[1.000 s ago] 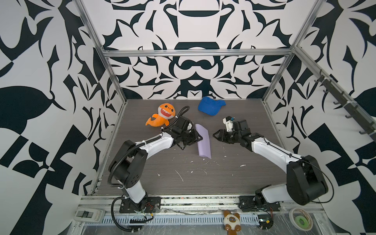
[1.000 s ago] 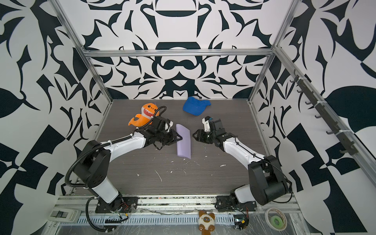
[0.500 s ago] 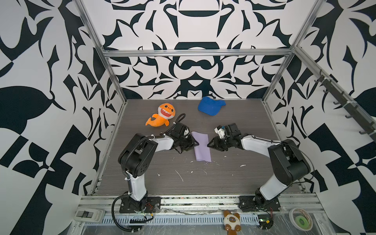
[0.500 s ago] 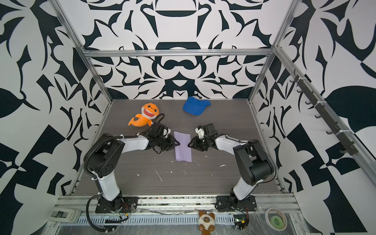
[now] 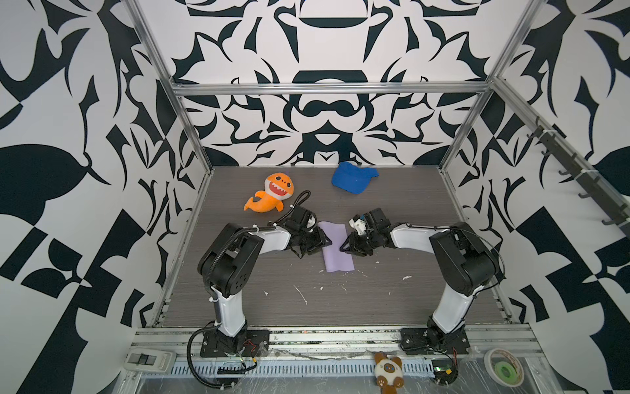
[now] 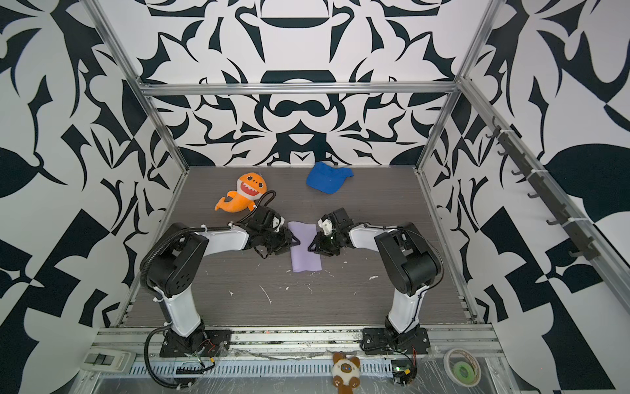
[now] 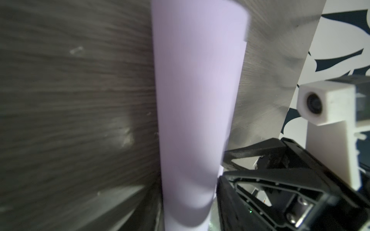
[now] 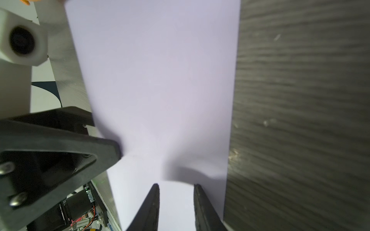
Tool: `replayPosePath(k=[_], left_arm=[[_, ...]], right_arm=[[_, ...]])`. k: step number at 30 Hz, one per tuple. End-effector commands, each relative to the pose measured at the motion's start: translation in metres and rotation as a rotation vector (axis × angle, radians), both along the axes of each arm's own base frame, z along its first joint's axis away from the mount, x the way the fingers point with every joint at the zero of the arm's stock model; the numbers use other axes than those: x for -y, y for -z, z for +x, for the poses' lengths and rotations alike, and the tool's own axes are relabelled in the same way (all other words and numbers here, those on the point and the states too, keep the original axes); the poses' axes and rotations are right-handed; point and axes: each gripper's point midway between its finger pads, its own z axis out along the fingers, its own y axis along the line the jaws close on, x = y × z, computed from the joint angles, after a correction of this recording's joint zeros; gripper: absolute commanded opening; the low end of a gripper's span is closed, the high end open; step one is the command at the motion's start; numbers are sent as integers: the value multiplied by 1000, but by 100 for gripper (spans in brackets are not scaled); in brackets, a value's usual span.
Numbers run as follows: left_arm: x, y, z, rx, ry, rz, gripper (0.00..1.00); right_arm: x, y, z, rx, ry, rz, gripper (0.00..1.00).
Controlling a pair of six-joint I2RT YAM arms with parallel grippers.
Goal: Fold a paper plane with a square sheet of paper (pick it up from the middle)
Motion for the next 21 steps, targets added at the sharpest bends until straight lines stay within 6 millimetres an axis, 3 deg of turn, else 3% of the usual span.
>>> replayPosePath(k=[1,5,9,16,21], left_arm=[[-19,-10,-2,4,-10,102,56],[-29,-20,-6,15,-24,142,68],[-23,-23,-4,11,-34,99,69],[-18,-12,-1,-27,-26,105,66],[-22,-4,-2,-50,-27,144,57]], right_arm=[[-6,-6,6,20,-3,13,34],[-16,-12,7,23,-17,64,34],[-21,-17,12,39,-20,88,33],[-26,-22,15,49,-35,114,33],[-30,-27,16,58,-45,138,33]])
